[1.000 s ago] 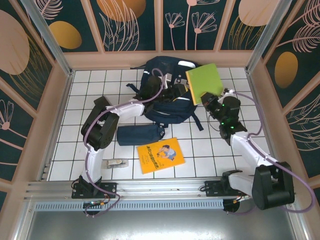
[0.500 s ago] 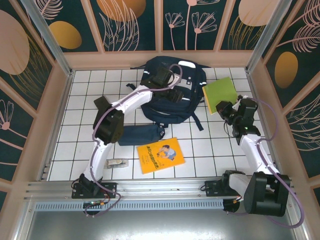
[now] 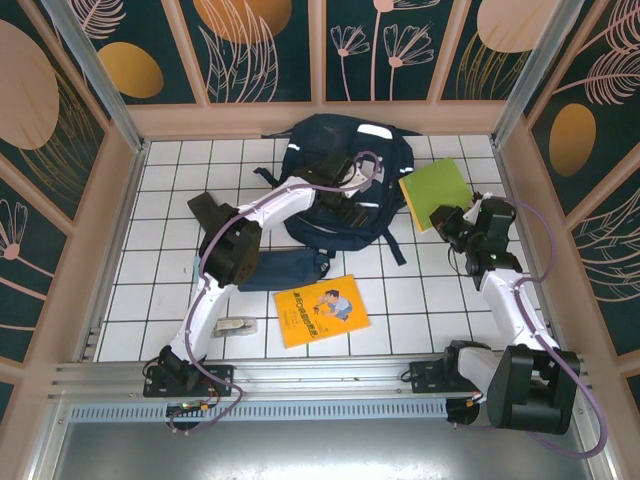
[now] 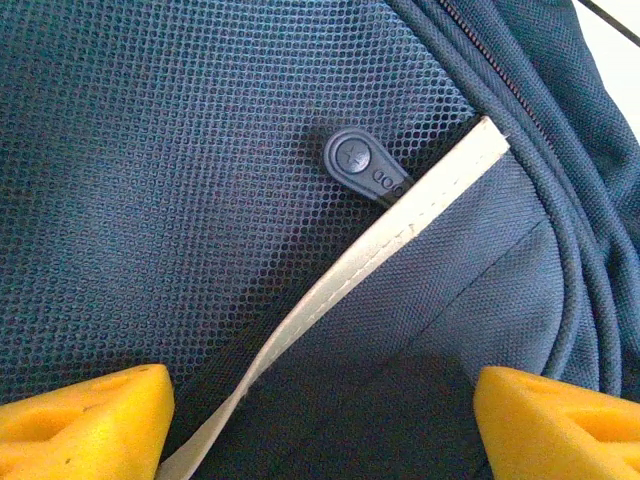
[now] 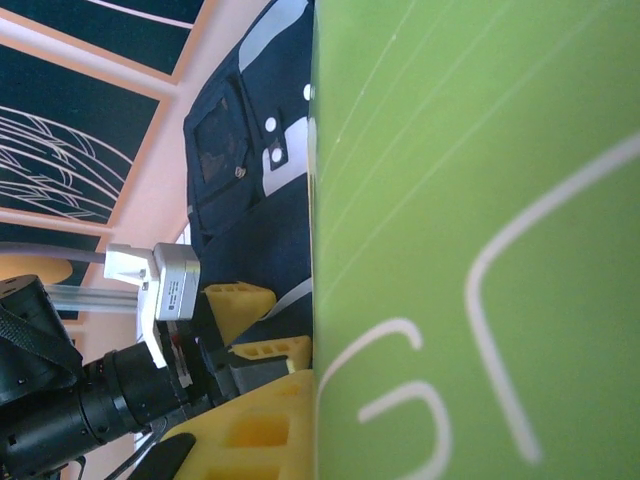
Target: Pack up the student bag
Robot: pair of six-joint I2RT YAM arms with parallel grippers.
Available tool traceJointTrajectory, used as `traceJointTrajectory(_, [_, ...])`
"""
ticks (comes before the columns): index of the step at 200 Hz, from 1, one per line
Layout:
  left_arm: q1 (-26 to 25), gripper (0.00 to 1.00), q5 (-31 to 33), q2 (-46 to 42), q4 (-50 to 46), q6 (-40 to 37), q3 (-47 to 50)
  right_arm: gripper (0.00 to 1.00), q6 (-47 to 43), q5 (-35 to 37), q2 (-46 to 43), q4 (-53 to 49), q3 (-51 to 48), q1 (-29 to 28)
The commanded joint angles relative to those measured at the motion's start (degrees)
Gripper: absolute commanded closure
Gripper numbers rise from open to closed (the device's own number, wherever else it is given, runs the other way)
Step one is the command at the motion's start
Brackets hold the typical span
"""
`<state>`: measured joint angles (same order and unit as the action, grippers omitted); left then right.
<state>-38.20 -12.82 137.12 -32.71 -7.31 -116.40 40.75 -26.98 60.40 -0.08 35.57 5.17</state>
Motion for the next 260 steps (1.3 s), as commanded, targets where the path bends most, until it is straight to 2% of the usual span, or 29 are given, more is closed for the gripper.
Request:
traceJointTrajectory(1, [-0.55, 0.19, -7.72, -4.17, -6.29, -0.41, 3.12, 1.0, -1.8, -0.84, -1.72, 1.47, -0.57, 0.4])
traceJointTrajectory(28, [-0.51, 0.19, -10.51, -7.94, -4.58, 0.59, 4.37, 1.0, -1.25, -1.38, -1.36, 2.43, -1.27, 0.41])
traceJointTrajectory(59, [-0.95, 0.19, -8.74, -6.15, -6.2, 0.09, 3.48, 1.0, -0.94, -1.76, -1.47, 2.58, -1.59, 0.4])
traceJointTrajectory(108, [-2.45, 0.19, 1.7, -1.79, -6.09, -2.09, 8.69, 1.0, -1.29, -1.23, -2.03, 2.26, -1.82, 0.52])
traceJointTrajectory(147, [-2.43, 0.2, 7.3, 2.32, -4.05, -1.41, 6.83, 1.0, -1.45, -1.49, -1.9, 1.96, -1.4, 0.53])
traceJointTrajectory(161, [-2.48, 0.28, 8.25, 3.17, -2.63, -1.16, 5.52, 1.0, -1.48, -1.58, -2.21, 1.71, -1.23, 0.53])
traceJointTrajectory(167, [-2.48, 0.38, 8.05, 3.32, -1.98, -0.85, 4.84, 1.0, -1.68, -1.58, -2.37, 1.46, -1.12, 0.63])
traceJointTrajectory(175, [-2.41, 0.57, 7.09, 3.56, -1.33, -0.47, 3.64, 1.0, -1.9, -1.5, -2.63, 0.95, -0.84, 0.62])
traceJointTrajectory(200, [-2.5, 1.0, 1.79, 3.69, -1.2, 3.01, -2.34, 1.0, -2.94, -1.41, -3.6, -1.0, 0.26, 0.96])
traceJointTrajectory(224, [-2.5, 1.0, -3.71, 1.86, -1.12, 8.4, -7.39, 1.0, -3.57, -0.4, -5.41, -4.13, 1.79, 1.79])
traceJointTrajectory(260, [-1.78, 1.0, -6.7, -0.23, -1.12, 18.97, -17.42, 1.0, -6.91, 3.56, -7.73, -11.96, 5.62, 4.65])
